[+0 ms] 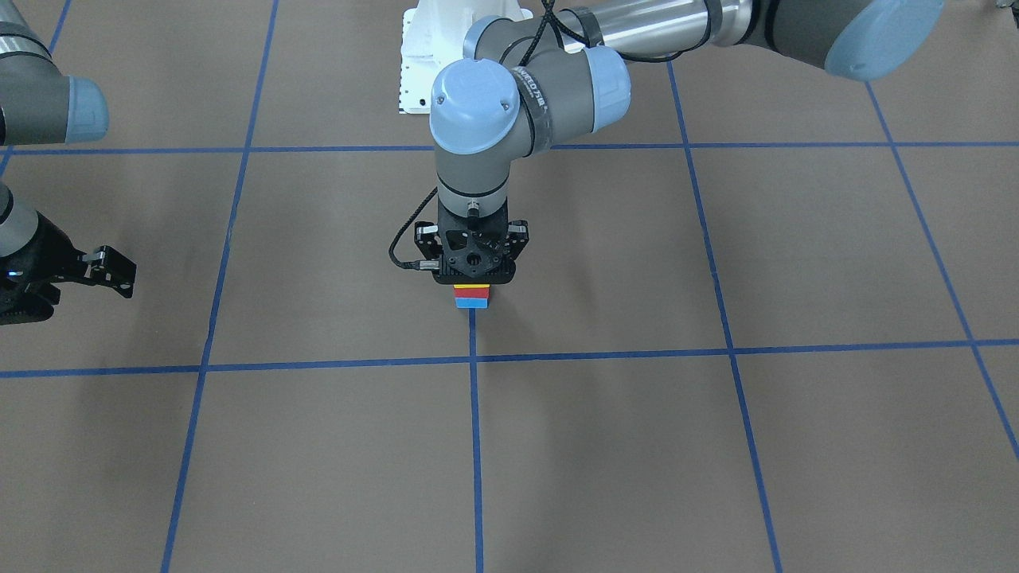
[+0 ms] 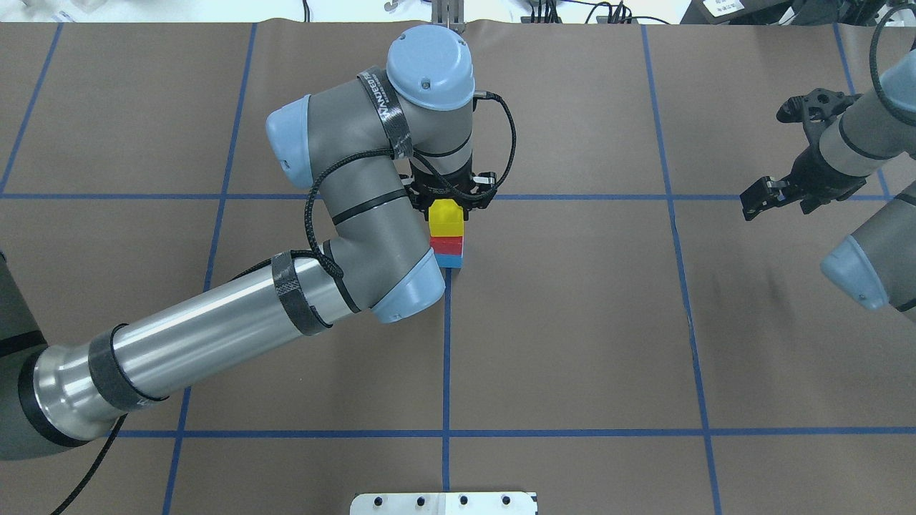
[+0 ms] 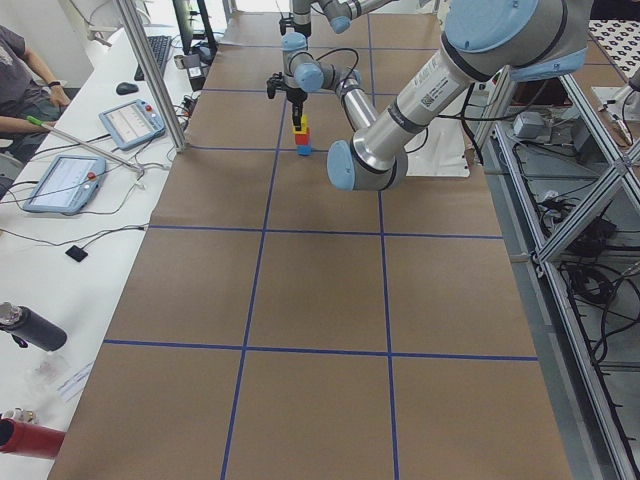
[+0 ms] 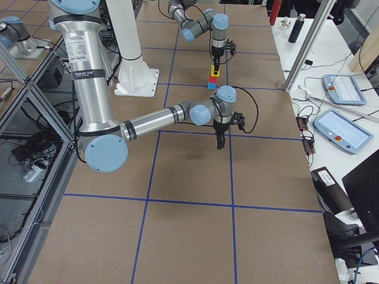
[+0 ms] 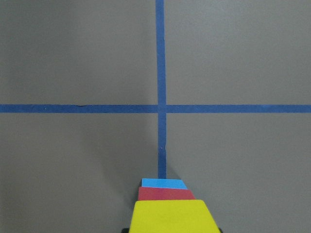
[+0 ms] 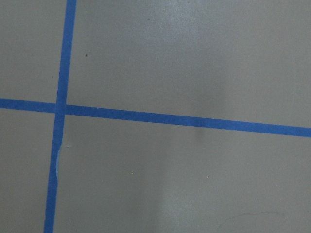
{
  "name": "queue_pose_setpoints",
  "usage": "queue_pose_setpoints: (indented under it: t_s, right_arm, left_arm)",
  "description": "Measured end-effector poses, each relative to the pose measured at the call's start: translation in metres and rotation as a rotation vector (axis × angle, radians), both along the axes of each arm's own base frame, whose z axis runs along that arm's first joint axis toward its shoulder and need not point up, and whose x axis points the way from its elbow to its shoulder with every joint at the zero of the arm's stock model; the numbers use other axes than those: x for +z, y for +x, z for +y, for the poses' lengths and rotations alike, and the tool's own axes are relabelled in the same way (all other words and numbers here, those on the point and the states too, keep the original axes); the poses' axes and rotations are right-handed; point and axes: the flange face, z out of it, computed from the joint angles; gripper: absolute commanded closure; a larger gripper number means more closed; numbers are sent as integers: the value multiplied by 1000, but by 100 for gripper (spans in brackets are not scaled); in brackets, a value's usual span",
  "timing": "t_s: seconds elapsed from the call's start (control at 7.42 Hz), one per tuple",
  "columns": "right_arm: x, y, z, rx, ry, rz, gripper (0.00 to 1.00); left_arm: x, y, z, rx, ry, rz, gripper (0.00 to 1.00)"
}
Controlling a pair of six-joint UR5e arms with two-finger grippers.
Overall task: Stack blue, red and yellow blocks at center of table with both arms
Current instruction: 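Lower the yellow cube onto the red cube and open the left gripper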
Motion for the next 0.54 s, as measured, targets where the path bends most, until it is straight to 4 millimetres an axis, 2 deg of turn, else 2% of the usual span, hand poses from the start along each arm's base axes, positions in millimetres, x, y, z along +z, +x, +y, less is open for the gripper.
queue_pose_setpoints:
  t_s: [0.54]
  right_arm:
    - [-2, 1, 0, 4, -1, -2, 0]
  left_arm:
    - [-2, -3, 2, -1, -3, -2, 100]
